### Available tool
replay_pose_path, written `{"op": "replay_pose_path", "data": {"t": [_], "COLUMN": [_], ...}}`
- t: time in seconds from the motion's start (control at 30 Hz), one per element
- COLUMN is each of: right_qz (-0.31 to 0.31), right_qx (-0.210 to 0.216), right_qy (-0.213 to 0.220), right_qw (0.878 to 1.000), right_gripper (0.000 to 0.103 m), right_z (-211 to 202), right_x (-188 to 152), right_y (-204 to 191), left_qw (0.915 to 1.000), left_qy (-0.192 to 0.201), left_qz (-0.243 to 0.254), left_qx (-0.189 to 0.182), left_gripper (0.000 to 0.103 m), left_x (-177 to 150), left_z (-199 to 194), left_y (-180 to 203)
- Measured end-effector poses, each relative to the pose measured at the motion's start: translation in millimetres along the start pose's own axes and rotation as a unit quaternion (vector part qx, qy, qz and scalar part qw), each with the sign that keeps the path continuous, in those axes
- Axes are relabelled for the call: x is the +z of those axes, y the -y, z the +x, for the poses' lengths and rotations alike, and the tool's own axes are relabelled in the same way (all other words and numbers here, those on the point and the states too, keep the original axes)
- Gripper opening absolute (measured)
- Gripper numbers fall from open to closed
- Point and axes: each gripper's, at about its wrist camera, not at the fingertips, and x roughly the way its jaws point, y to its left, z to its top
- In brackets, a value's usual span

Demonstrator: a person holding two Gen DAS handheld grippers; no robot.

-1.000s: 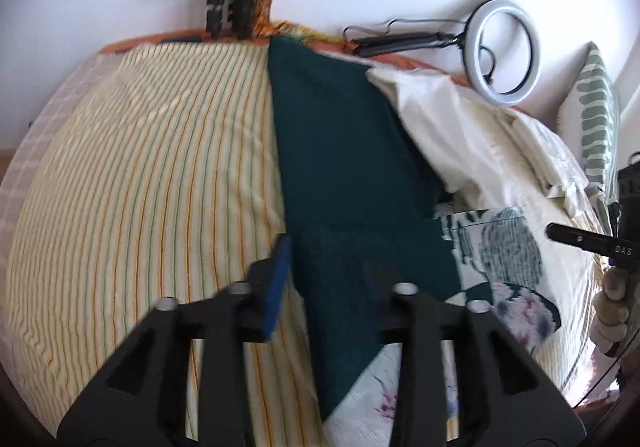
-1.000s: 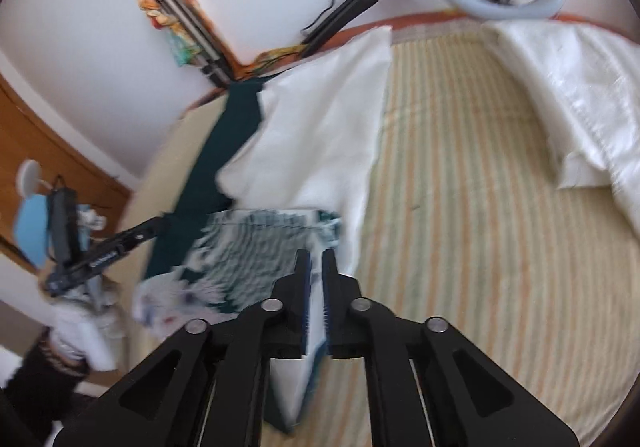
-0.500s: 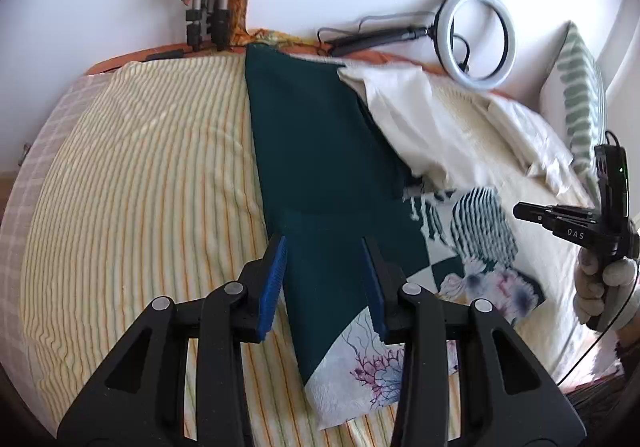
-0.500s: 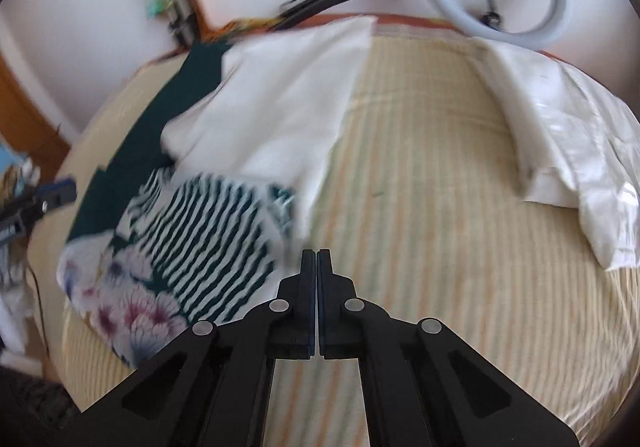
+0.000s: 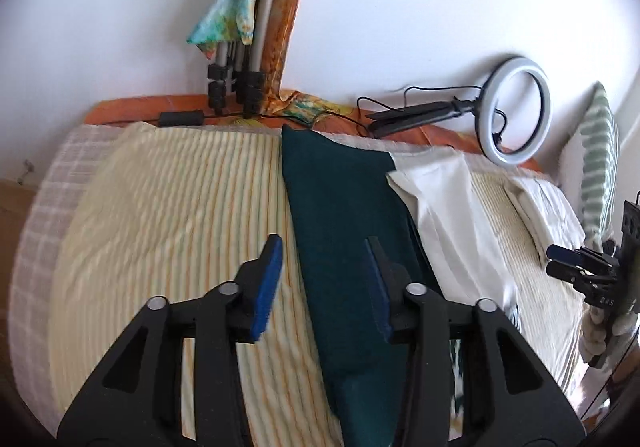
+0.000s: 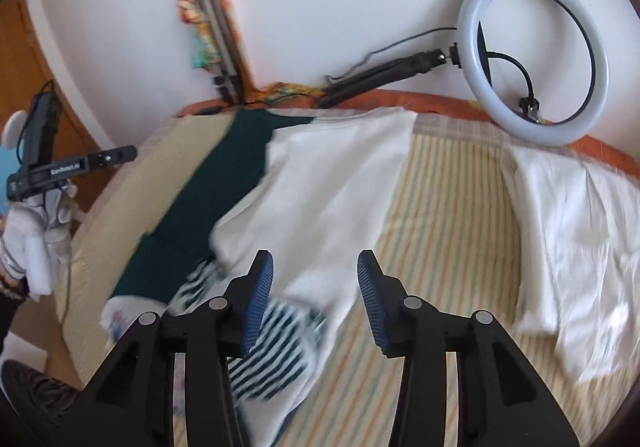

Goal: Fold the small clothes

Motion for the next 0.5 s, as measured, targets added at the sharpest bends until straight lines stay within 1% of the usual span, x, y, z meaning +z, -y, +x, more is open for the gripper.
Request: {"op": "replay_pose_path", "data": {"t": [0.07, 0.1, 0.2, 0.33, 0.4, 0.5], "right_qz": [0.02, 0.027, 0.055, 0.086, 0.091, 0.093], "right_qx": [0.001, 0.001, 0.013, 0.012, 0.008, 0.003], "right_qy": [-0.005, -0.004, -0.011, -0.022, -0.021, -0.018], "right_qw": [1.0, 1.0, 0.998, 0.996, 0.996, 0.995], "right_gripper": [0.042, 0.042, 0.042, 0.042, 0.042, 0.042], "right_z": [14.3, 19.6, 45.3, 81.5, 95.1, 116.6], "right_x": [15.9, 20.6, 37.3, 55.8, 64.7, 78.9], "right_y": [17.2, 23.3, 48.0, 74.0, 81.8, 90.0], "left_qw": [0.9997, 0.9995, 0.9992, 0.9984, 0.9981, 0.9981], "left_qy": [-0.012, -0.014, -0.021, -0.025, -0.024, -0.022], "left_qz": [-0.022, -0.029, -0.031, -0.035, -0.037, -0.036], "left_qx": [-0.008, -0.004, 0.014, 0.035, 0.043, 0.045], "left_gripper": [0.049, 0.049, 0.049, 0.049, 0.049, 0.049], "left_x": [11.3, 14.6, 25.7, 40.0, 48.9, 57.7], "left_z": [25.1, 34.6, 68.9, 105.3, 121.1, 137.2], "left_y": [-8.4, -12.8, -22.3, -32.3, -34.6, -35.2]}}
